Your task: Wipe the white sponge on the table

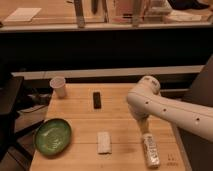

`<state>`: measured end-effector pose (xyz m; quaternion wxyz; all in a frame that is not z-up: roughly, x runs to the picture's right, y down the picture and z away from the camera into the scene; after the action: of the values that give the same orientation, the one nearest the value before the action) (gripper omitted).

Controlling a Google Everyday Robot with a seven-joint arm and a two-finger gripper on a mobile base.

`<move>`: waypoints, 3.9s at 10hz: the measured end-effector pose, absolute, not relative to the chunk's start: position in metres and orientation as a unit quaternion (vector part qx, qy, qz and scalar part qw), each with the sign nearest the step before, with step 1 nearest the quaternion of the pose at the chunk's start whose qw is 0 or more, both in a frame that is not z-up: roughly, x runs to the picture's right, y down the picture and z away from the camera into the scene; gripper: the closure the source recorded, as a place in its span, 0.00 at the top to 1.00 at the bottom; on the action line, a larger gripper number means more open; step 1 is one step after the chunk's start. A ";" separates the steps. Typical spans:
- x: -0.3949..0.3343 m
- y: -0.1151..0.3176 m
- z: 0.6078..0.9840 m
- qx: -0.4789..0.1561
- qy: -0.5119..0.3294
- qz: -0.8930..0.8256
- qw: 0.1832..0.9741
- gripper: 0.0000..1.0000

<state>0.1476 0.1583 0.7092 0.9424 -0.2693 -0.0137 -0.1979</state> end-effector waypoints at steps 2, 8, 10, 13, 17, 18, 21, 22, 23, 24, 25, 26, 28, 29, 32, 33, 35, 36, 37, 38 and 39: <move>0.136 0.164 0.714 -0.266 -0.022 -0.217 0.939 0.80; 0.105 0.192 0.734 -0.258 -0.057 -0.282 0.922 0.80; 0.103 0.203 0.742 -0.259 -0.064 -0.296 0.917 0.80; 0.088 0.218 0.756 -0.257 -0.079 -0.315 0.910 0.80; 0.078 0.229 0.762 -0.256 -0.095 -0.338 0.901 0.80; 0.075 0.232 0.765 -0.254 -0.099 -0.344 0.899 0.80; 0.070 0.240 0.769 -0.253 -0.109 -0.358 0.892 0.80; 0.067 0.242 0.770 -0.252 -0.112 -0.364 0.890 0.80; 0.066 0.243 0.771 -0.251 -0.115 -0.370 0.887 0.80; 0.065 0.244 0.773 -0.250 -0.118 -0.376 0.884 0.80; 0.063 0.245 0.773 -0.250 -0.120 -0.381 0.882 0.80; 0.061 0.245 0.774 -0.249 -0.124 -0.385 0.880 0.80; 0.059 0.247 0.775 -0.249 -0.129 -0.394 0.876 0.80; 0.058 0.247 0.776 -0.249 -0.130 -0.398 0.873 0.80; 0.053 0.247 0.778 -0.247 -0.138 -0.413 0.866 0.80; 0.050 0.247 0.779 -0.247 -0.141 -0.419 0.862 0.80; 0.047 0.247 0.779 -0.247 -0.146 -0.427 0.858 0.80; 0.045 0.248 0.780 -0.246 -0.148 -0.433 0.855 0.80; 0.043 0.248 0.780 -0.245 -0.151 -0.439 0.851 0.80; 0.043 0.249 0.781 -0.245 -0.153 -0.442 0.849 0.80; 0.040 0.249 0.782 -0.245 -0.156 -0.448 0.846 0.80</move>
<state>0.0400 0.2491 0.7816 0.8458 -0.2448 -0.1559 -0.4477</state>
